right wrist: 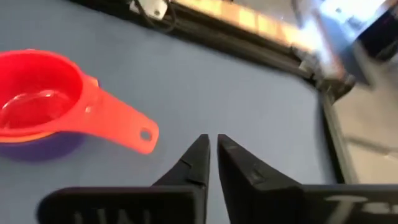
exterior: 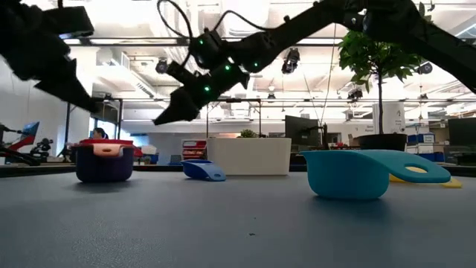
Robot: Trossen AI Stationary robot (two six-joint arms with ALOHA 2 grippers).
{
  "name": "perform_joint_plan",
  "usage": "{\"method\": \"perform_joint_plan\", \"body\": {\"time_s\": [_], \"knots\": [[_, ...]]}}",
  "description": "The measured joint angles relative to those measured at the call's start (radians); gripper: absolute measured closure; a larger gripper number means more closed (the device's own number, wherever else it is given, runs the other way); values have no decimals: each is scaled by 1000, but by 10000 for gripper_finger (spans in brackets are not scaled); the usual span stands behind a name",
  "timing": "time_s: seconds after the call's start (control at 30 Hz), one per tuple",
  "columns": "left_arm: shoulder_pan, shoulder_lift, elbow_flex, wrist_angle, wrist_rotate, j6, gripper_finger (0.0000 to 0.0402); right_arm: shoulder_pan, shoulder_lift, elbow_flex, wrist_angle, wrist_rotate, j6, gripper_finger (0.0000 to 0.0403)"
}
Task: Nest measuring cups in basket
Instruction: Stack the red measuring cup on top of the orange measuring cup
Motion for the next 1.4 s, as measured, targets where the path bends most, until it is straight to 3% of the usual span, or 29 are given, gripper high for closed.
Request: {"method": "perform_joint_plan", "body": {"time_s": [0.13, 0.4, 0.57, 0.67, 0.73, 0.9, 1.1, 1.4], "knots": [[90, -50, -2, -72, -6, 17, 402, -19, -16, -1, -80, -31, 9, 393], [406, -206, 32, -34, 185, 281, 402, -18, -134, -2, -272, -48, -48, 394], [637, -260, 42, 44, 380, 524, 402, -19, -178, -4, -413, -288, -34, 394], [747, -255, 39, 86, 429, 660, 402, -2, -176, -25, -426, -408, -1, 394], [804, -241, 38, 92, 436, 722, 402, 22, -167, -60, -386, -432, 26, 394], [871, -196, 33, 110, 492, 837, 402, 95, -156, -221, -173, -376, 106, 394], [875, -152, 29, 116, 536, 897, 402, 184, -156, -363, 81, -115, 129, 394], [875, -111, 22, 144, 645, 965, 402, 224, -156, -402, 188, -97, 177, 394]]}}
